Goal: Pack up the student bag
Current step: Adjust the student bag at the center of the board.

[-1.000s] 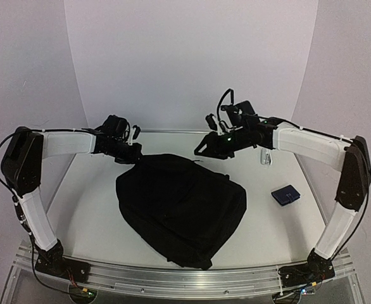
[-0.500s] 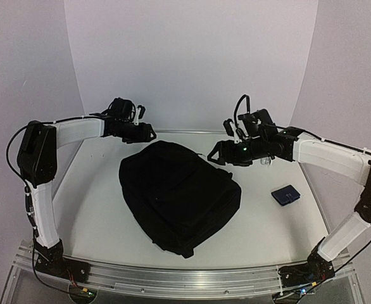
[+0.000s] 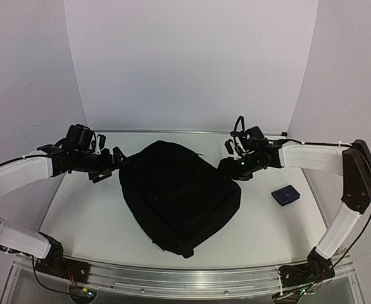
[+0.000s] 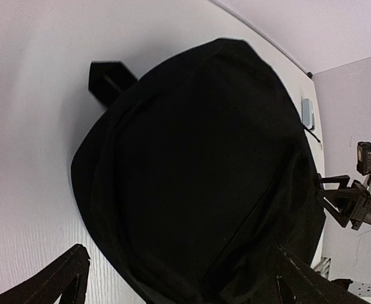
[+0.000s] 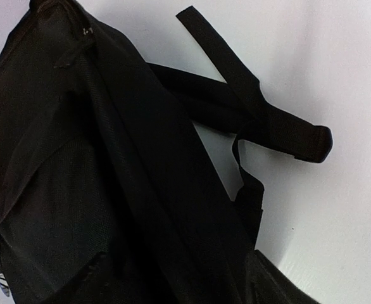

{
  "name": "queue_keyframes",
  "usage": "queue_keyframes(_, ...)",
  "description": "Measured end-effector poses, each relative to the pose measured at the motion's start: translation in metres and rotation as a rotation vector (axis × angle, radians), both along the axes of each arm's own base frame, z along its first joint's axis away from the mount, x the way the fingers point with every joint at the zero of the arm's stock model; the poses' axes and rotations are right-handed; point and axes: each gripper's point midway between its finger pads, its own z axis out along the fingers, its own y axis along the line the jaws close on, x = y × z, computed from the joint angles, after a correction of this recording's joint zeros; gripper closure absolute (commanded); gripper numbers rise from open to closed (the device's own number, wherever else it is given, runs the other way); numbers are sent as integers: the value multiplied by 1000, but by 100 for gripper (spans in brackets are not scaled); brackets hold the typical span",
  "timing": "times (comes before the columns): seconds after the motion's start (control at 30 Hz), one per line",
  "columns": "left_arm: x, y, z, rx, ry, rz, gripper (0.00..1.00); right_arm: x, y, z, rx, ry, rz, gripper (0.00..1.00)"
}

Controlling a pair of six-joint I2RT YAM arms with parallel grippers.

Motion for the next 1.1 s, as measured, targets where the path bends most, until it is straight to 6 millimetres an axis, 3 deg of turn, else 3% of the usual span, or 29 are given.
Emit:
queue_keyframes(0.13, -18, -1, -26, -50, 100, 14, 5, -3, 3, -5, 24, 12, 19, 66)
queue_keyframes(0.2, -21, -4, -37, -71, 136, 12, 12, -6, 3, -8, 32, 20, 23, 77)
queue_keyframes(0.27, -19, -10, -47, -94, 164, 7, 29, -9, 3, -13, 41, 29, 26, 83)
queue_keyframes(0.4, -12, -20, -68, -122, 210, 0, 66, -13, 4, -17, 66, 37, 24, 84)
queue_keyframes(0.47, -7, -25, -77, -129, 221, -13, 81, -16, 3, -16, 79, 36, 18, 85)
queue_keyframes(0.53, -5, -29, -83, -138, 235, -26, 89, -22, 0, -15, 90, 42, 9, 86)
queue_keyframes(0.8, 29, -56, -87, -163, 216, -104, 91, -42, -13, -12, 121, 78, -42, 85)
queue_keyframes(0.9, 44, -65, -87, -180, 194, -128, 89, -49, -18, -12, 132, 93, -66, 81)
queue_keyframes(1.1, 56, -69, -84, -170, 141, -148, 48, -56, -24, 6, 162, 91, -112, 56)
